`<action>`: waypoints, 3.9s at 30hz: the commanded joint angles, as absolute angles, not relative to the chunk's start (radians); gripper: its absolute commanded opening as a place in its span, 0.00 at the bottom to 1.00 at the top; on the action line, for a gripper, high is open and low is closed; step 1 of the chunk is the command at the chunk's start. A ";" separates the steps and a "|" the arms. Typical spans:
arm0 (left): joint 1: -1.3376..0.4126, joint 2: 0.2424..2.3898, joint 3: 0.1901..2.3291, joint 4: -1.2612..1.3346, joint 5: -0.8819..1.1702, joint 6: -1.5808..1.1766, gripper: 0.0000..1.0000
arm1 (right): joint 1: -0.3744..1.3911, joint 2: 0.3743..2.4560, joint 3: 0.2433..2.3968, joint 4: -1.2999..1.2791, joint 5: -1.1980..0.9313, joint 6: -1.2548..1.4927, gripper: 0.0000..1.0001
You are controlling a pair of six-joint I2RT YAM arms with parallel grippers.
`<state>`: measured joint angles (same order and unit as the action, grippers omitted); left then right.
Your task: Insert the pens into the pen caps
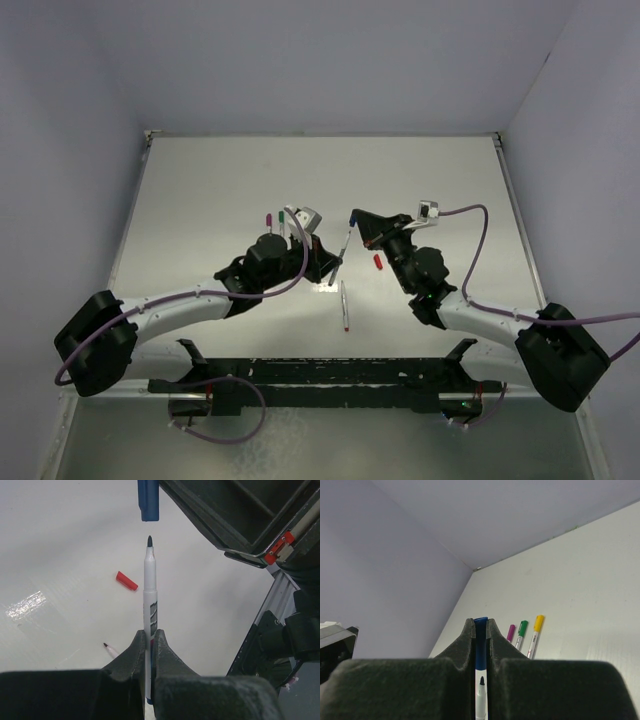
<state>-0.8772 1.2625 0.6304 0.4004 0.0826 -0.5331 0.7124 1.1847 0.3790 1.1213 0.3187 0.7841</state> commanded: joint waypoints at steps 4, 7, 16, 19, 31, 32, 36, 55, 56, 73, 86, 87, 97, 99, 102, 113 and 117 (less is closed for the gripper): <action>-0.874 1.244 0.627 0.457 0.068 -0.535 0.00 | 0.711 1.177 0.384 1.188 0.304 0.794 0.00; -0.874 1.240 0.628 0.460 0.061 -0.533 0.00 | 0.711 1.183 0.384 1.187 0.303 0.795 0.00; -0.874 1.245 0.630 0.462 0.052 -0.532 0.00 | 0.710 1.206 0.385 1.205 0.301 0.799 0.00; -0.874 1.246 0.631 0.466 0.047 -0.531 0.00 | 0.710 1.217 0.384 1.220 0.304 0.801 0.00; -0.874 1.237 0.625 0.482 0.001 -0.535 0.00 | 0.712 1.221 0.370 1.226 0.262 0.827 0.00; -0.873 1.238 0.624 0.486 0.000 -0.535 0.00 | 0.712 1.221 0.369 1.226 0.260 0.827 0.00; -0.873 1.245 0.634 0.496 0.000 -0.531 0.00 | 0.712 1.224 0.358 1.223 0.256 0.832 0.00; -0.874 1.231 0.648 0.532 -0.010 -0.523 0.00 | 0.713 1.362 0.377 1.251 0.128 0.859 0.00; -0.874 1.230 0.648 0.532 -0.018 -0.522 0.00 | 0.713 1.366 0.384 1.242 0.114 0.852 0.00; -0.770 1.302 0.741 0.613 -0.059 -0.484 0.00 | 0.773 1.389 0.495 0.882 0.034 0.689 0.00; -0.731 1.341 0.840 0.631 -0.147 -0.431 0.00 | 0.848 1.531 0.664 0.547 0.122 0.660 0.00; -0.723 1.341 0.846 0.633 -0.150 -0.431 0.00 | 0.854 1.548 0.680 0.515 0.131 0.665 0.00; -0.673 1.359 0.842 0.603 -0.126 -0.452 0.00 | 0.868 1.614 0.758 0.432 0.192 0.665 0.00; -0.671 1.381 0.844 0.579 -0.112 -0.457 0.00 | 0.868 1.612 0.786 0.410 0.245 0.659 0.00; -0.672 1.436 0.869 0.497 -0.103 -0.454 0.00 | 0.869 1.594 0.828 0.392 0.315 0.635 0.00; -0.649 1.666 0.934 0.382 -0.122 -0.505 0.00 | 0.866 1.365 0.823 0.386 0.778 0.562 0.53; -0.632 1.726 0.987 0.320 -0.146 -0.517 0.00 | 0.863 1.256 0.749 0.395 0.870 0.558 0.54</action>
<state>-0.6472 1.6863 0.9138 0.3294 -0.1104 -0.4900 0.8692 1.3514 0.7986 0.3874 0.6971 0.5819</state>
